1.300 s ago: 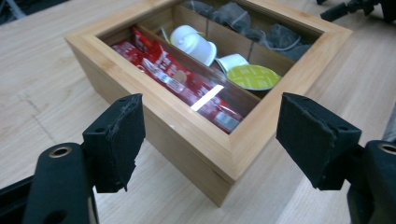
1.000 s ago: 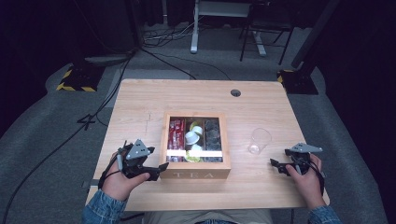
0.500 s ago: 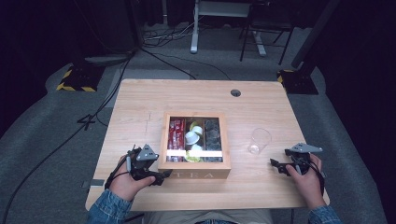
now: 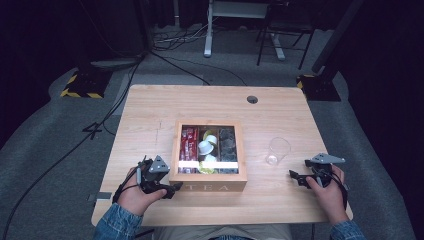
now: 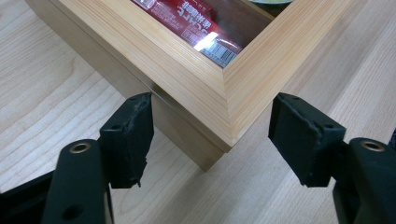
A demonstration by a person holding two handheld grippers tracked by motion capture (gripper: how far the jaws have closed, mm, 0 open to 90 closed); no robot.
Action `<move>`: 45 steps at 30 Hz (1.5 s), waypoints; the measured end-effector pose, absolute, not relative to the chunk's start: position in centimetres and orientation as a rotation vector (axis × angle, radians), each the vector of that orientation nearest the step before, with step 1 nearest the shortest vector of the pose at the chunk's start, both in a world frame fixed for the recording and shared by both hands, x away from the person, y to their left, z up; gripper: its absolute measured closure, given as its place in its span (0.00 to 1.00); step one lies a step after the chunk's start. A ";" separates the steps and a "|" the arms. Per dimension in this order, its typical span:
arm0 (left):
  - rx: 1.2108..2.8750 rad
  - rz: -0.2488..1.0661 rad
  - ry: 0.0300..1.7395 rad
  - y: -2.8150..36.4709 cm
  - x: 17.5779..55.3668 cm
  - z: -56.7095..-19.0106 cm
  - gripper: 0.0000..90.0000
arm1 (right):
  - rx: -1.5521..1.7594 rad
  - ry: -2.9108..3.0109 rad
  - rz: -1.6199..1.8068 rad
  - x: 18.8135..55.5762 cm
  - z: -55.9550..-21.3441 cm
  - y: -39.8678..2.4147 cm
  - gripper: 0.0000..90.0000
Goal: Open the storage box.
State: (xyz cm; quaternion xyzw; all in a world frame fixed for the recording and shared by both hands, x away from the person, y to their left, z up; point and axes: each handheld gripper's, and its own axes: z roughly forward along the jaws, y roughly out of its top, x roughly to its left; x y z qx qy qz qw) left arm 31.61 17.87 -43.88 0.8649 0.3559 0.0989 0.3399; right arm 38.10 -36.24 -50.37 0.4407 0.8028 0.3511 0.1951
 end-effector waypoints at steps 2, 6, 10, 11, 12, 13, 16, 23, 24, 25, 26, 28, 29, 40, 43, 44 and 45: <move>2.261 0.267 0.928 17.9 31.5 -43.7 0.37 | 1.233 2.252 0.985 38.1 -50.4 -36.2 0.17; 2.276 0.286 0.910 17.8 31.4 -43.5 0.39 | 1.215 2.257 0.988 38.0 -50.4 -36.2 0.19; 2.294 0.308 0.903 17.7 31.2 -43.2 0.44 | 1.218 2.256 1.004 37.6 -50.3 -36.1 0.28; 2.295 0.308 0.903 17.7 31.2 -43.2 0.44 | 1.218 2.256 1.004 37.6 -50.3 -36.1 0.28; 2.293 0.301 0.900 17.8 31.2 -43.1 0.45 | 1.210 2.271 0.997 37.3 -49.9 -36.0 0.35; 2.293 0.301 0.900 17.8 31.2 -43.1 0.46 | 1.210 2.271 0.997 37.3 -49.9 -36.0 0.35; 2.305 0.300 0.894 17.8 31.3 -43.0 0.48 | 1.178 2.260 1.031 36.8 -49.1 -35.6 0.35; 2.310 0.302 0.892 17.9 31.2 -42.6 0.55 | 1.057 2.267 1.090 35.5 -46.4 -33.6 0.44; 2.311 0.306 0.891 17.9 31.2 -42.6 0.56 | 1.016 2.277 1.084 35.1 -45.8 -32.8 0.44; 2.308 0.303 0.892 17.9 31.1 -42.5 0.56 | 1.016 2.277 1.084 35.1 -45.8 -32.8 0.44; 2.302 0.293 0.891 18.1 31.1 -42.4 0.60 | 0.964 2.299 1.120 34.7 -45.2 -31.8 0.44; 2.300 0.297 0.883 18.2 31.1 -42.2 0.64 | 0.915 2.316 1.141 34.3 -44.7 -30.7 0.43; 2.300 0.297 0.883 18.2 31.1 -42.2 0.64 | 0.915 2.316 1.141 34.3 -44.7 -30.7 0.43; 2.253 0.327 0.879 18.4 30.9 -41.3 0.67 | 0.735 2.407 1.278 32.9 -43.2 -25.7 0.34; 2.248 0.324 0.883 18.5 30.9 -41.2 0.67 | 0.687 2.412 1.296 32.8 -43.2 -24.3 0.30; 2.244 0.323 0.886 18.5 30.9 -41.2 0.67 | 0.687 2.412 1.296 32.8 -43.2 -24.3 0.30; 2.237 0.325 0.887 18.5 30.9 -41.2 0.67 | 0.669 2.412 1.293 32.8 -43.1 -23.9 0.29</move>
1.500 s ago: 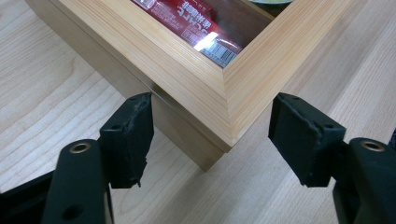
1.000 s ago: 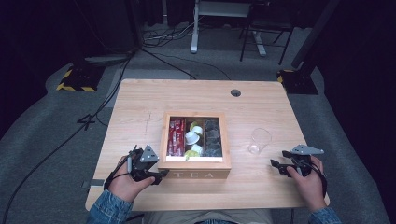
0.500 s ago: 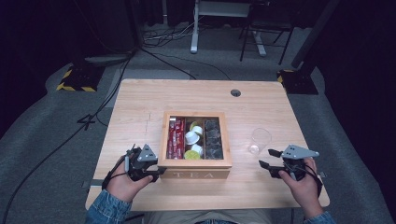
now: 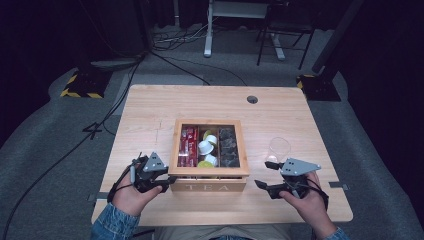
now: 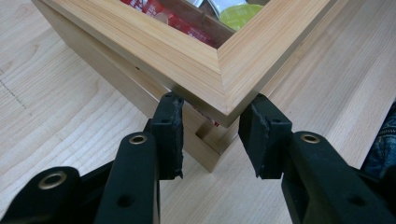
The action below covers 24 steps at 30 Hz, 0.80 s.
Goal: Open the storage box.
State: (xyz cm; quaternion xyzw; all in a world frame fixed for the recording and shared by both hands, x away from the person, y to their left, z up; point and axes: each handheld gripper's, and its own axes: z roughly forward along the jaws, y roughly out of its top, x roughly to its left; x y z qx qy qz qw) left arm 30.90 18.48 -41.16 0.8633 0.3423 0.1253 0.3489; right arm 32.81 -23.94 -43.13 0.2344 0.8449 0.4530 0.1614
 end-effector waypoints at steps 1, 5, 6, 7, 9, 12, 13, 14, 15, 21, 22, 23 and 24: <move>2.239 0.329 0.884 18.5 30.9 -41.1 0.67 | 0.649 2.404 1.300 32.8 -42.9 -23.2 0.30; 2.221 0.339 0.886 18.6 30.9 -40.9 0.68 | 0.628 2.386 1.303 33.1 -42.6 -22.4 0.36; 2.223 0.339 0.883 18.6 30.9 -40.8 0.68 | 0.617 2.383 1.296 33.1 -42.5 -22.1 0.38; 2.220 0.345 0.878 18.7 30.9 -40.8 0.68 | 0.590 2.379 1.276 33.2 -42.4 -21.7 0.40; 2.215 0.344 0.879 18.7 30.9 -40.7 0.68 | 0.580 2.379 1.271 33.2 -42.4 -21.4 0.41; 2.219 0.344 0.876 18.7 30.9 -40.6 0.69 | 0.556 2.370 1.262 33.3 -42.4 -20.9 0.45; 2.213 0.348 0.876 18.7 30.9 -40.6 0.69 | 0.552 2.359 1.265 33.3 -42.3 -20.8 0.45; 2.203 0.352 0.877 18.7 30.9 -40.6 0.69 | 0.544 2.353 1.265 33.2 -42.2 -20.7 0.46; 2.194 0.357 0.870 18.8 30.9 -40.5 0.70 | 0.536 2.339 1.265 33.2 -42.1 -20.7 0.46; 2.179 0.376 0.853 18.9 30.9 -40.4 0.69 | 0.499 2.302 1.263 32.9 -41.7 -20.5 0.50; 2.172 0.372 0.853 18.9 30.9 -40.4 0.68 | 0.494 2.302 1.263 32.9 -41.6 -20.5 0.51; 2.155 0.380 0.850 18.7 30.9 -40.3 0.60 | 0.485 2.296 1.260 32.9 -41.4 -20.5 0.52; 2.155 0.380 0.850 18.7 30.9 -40.3 0.56 | 0.485 2.296 1.260 32.9 -41.4 -20.5 0.52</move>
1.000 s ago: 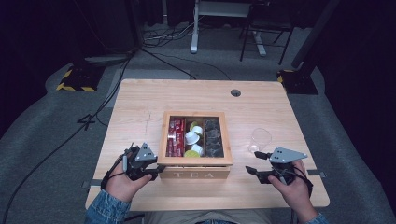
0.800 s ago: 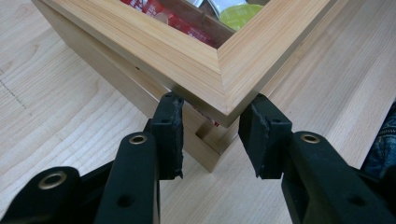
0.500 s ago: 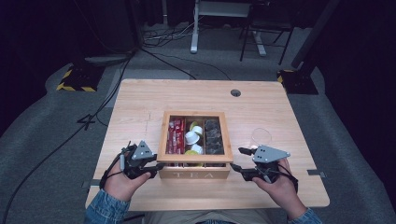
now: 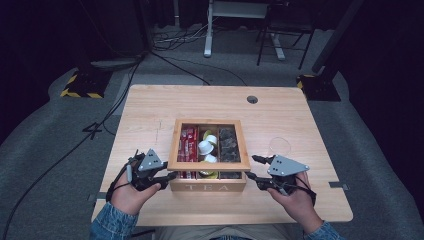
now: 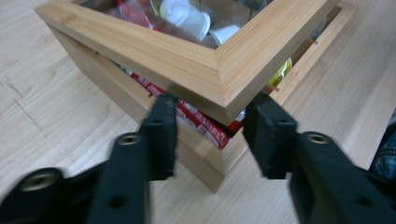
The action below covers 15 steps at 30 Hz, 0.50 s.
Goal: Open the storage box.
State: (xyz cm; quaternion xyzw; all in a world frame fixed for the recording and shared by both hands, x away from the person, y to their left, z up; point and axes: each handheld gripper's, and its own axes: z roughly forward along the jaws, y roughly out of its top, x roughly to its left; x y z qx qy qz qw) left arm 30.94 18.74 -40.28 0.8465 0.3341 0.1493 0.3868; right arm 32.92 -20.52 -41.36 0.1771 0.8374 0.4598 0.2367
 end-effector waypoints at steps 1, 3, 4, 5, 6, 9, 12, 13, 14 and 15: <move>2.136 0.396 0.854 18.6 30.9 -40.1 0.54 | 0.478 2.292 1.257 33.0 -41.0 -20.5 0.52; 2.125 0.385 0.849 18.6 30.8 -40.0 0.52 | 0.476 2.290 1.258 33.0 -40.8 -20.5 0.52; 2.122 0.387 0.847 18.6 30.8 -40.0 0.49 | 0.473 2.288 1.257 33.1 -40.5 -20.5 0.52; 2.117 0.389 0.848 18.7 30.8 -39.9 0.46 | 0.464 2.286 1.256 33.3 -40.0 -20.5 0.52; 2.111 0.392 0.852 18.7 30.7 -39.8 0.46 | 0.464 2.286 1.256 33.3 -40.0 -20.5 0.52; 2.097 0.393 0.859 19.0 30.7 -39.6 0.43 | 0.445 2.274 1.267 33.8 -38.7 -20.5 0.53; 2.095 0.407 0.870 19.4 30.8 -39.6 0.42 | 0.439 2.263 1.287 34.1 -38.1 -20.6 0.54; 2.081 0.407 0.883 19.6 30.8 -39.6 0.41 | 0.440 2.258 1.311 34.6 -37.4 -20.7 0.54; 2.081 0.407 0.883 19.6 30.8 -39.6 0.41 | 0.440 2.258 1.311 34.6 -37.4 -20.7 0.54; 2.079 0.411 0.882 19.7 30.9 -39.5 0.41 | 0.442 2.253 1.335 35.1 -36.8 -20.8 0.54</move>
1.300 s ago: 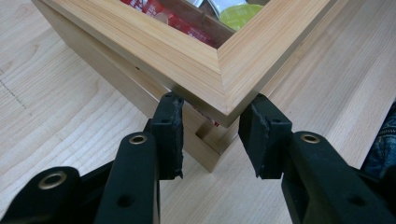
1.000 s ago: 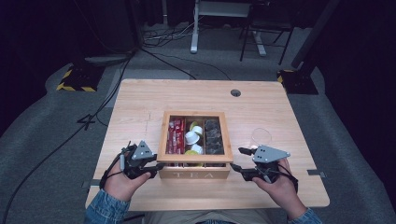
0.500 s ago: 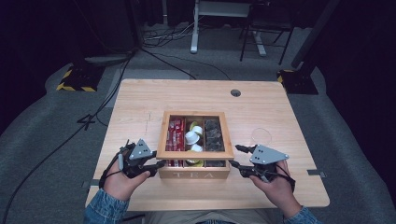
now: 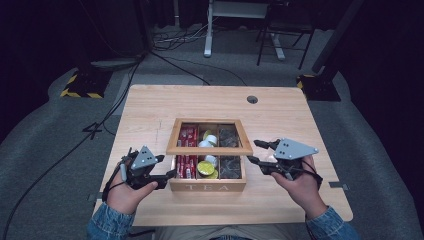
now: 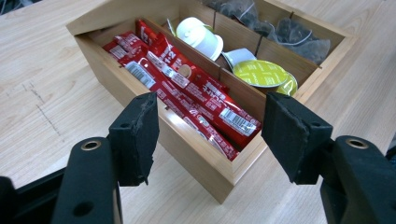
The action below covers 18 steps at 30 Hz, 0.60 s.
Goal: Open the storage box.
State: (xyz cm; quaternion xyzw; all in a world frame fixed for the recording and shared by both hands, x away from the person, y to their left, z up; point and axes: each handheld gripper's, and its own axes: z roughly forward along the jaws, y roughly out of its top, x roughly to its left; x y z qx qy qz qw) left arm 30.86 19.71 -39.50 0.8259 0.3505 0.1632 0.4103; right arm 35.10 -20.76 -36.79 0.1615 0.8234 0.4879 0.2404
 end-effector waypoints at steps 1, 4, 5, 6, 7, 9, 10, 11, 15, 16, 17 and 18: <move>2.074 0.411 0.885 19.8 30.8 -39.4 0.41 | 0.442 2.253 1.335 35.1 -36.8 -20.8 0.54; 2.059 0.426 0.881 19.9 30.7 -39.1 0.41 | 0.444 2.243 1.353 35.8 -35.8 -20.8 0.54; 2.052 0.425 0.881 19.9 30.7 -39.1 0.41 | 0.442 2.239 1.355 36.1 -35.4 -20.8 0.54; 2.051 0.430 0.877 20.0 30.6 -39.0 0.40 | 0.443 2.238 1.356 36.3 -35.1 -20.8 0.55; 2.048 0.435 0.874 20.0 30.5 -39.0 0.40 | 0.439 2.236 1.356 36.5 -34.8 -20.8 0.55; 2.042 0.435 0.878 20.2 30.3 -39.0 0.40 | 0.456 2.235 1.369 37.1 -34.2 -20.8 0.55; 2.041 0.438 0.880 20.3 30.3 -39.1 0.40 | 0.461 2.235 1.373 37.3 -34.0 -20.8 0.55; 2.043 0.446 0.882 20.4 30.2 -39.1 0.39 | 0.459 2.234 1.375 37.6 -33.7 -20.8 0.55; 2.052 0.464 0.896 20.8 30.1 -39.4 0.39 | 0.471 2.224 1.393 38.7 -32.7 -20.8 0.56; 2.047 0.462 0.900 20.9 30.0 -39.5 0.39 | 0.473 2.222 1.396 38.9 -32.5 -20.8 0.56; 2.051 0.464 0.899 21.0 30.0 -39.5 0.39 | 0.471 2.220 1.399 39.2 -32.3 -20.8 0.57; 2.049 0.464 0.900 21.0 29.9 -39.5 0.39 | 0.471 2.218 1.402 39.4 -32.1 -20.8 0.57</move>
